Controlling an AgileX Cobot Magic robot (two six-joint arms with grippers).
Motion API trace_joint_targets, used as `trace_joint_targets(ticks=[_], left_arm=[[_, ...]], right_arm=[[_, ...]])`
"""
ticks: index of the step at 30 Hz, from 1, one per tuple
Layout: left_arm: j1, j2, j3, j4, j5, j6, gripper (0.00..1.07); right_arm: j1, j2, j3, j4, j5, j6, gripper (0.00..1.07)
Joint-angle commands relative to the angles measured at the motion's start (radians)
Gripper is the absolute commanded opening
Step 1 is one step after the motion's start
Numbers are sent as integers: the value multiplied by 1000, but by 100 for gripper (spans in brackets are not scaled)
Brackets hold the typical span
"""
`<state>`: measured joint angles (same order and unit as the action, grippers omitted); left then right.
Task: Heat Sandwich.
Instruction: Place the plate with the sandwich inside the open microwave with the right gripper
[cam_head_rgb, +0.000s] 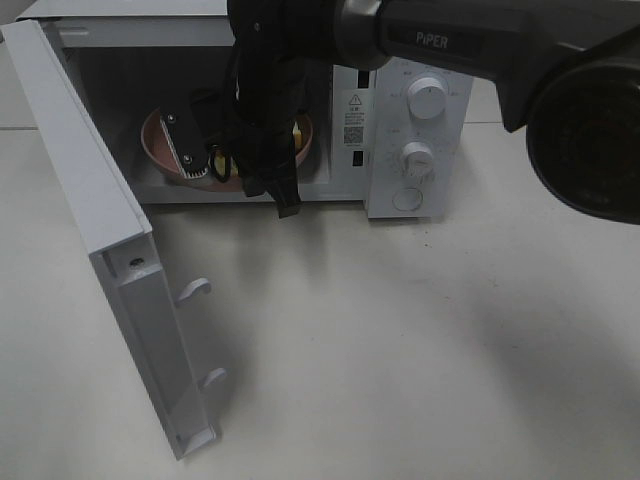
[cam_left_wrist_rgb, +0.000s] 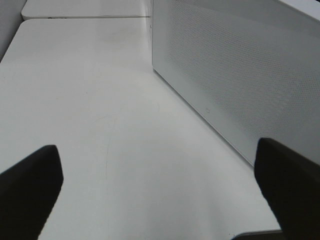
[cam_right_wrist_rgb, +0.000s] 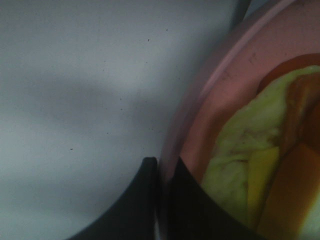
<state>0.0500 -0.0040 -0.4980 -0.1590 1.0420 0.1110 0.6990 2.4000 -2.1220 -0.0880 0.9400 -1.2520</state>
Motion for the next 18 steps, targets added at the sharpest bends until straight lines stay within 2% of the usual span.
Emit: trace_joint_targets(ticks=[1, 4, 18], left_arm=[[-2, -27, 3, -6, -14, -5, 101], [-2, -27, 3, -6, -14, -5, 101], [-2, -27, 3, -6, -14, -5, 101]], right_arm=[[-1, 1, -29, -7, -37, 16, 2], [-1, 12, -58, -7, -46, 48, 2], [-3, 16, -58, -7, -70, 67, 6]])
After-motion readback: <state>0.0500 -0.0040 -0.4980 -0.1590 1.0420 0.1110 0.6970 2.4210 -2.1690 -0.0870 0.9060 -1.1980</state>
